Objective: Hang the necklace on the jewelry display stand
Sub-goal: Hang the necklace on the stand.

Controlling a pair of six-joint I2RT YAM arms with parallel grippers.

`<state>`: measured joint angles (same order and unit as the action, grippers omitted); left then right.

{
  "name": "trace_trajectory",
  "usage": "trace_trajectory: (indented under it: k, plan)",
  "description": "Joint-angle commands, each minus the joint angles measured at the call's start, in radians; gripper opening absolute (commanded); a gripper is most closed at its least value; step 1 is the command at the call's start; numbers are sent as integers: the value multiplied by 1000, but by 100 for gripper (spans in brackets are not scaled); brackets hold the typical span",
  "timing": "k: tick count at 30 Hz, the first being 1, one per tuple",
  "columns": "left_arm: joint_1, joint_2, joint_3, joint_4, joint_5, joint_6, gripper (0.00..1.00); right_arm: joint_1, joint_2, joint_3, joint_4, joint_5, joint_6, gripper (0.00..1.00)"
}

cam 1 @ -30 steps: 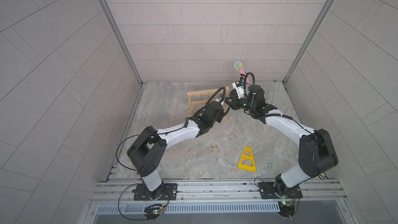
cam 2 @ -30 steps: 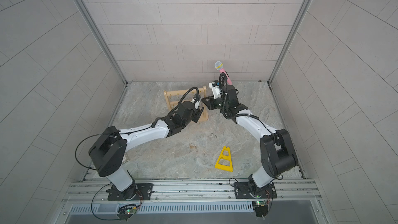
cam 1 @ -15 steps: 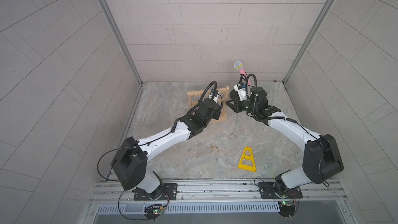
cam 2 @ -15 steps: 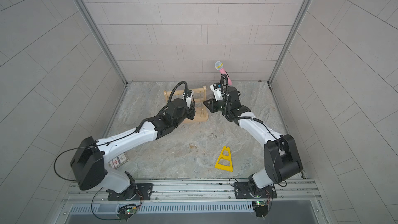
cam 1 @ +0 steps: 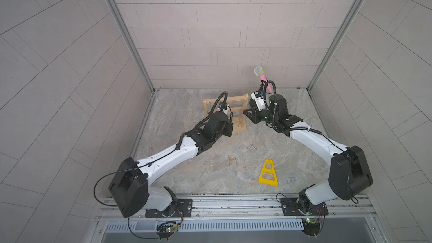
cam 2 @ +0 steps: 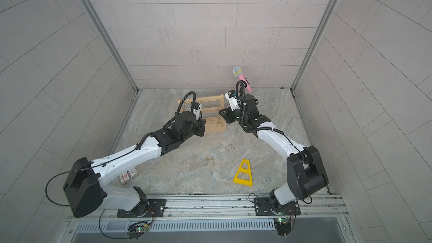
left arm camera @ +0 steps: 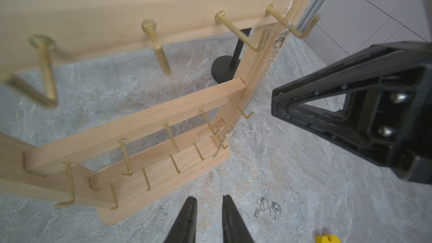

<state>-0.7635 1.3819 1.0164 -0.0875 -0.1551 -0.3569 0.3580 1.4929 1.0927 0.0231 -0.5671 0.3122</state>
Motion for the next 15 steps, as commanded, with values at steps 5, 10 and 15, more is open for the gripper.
trace_trajectory:
  k: [5, 10, 15]
  plan:
    - [18, -13, -3, 8, 55, -44, 26, 11, 15, 43, -34, 58, -42, 20]
    - [24, -35, -15, -29, 52, -47, 26, 11, -58, -61, -51, 76, -70, 23]
    - [33, -61, -19, -91, 53, -67, 27, 11, -61, -162, 16, 98, -61, 27]
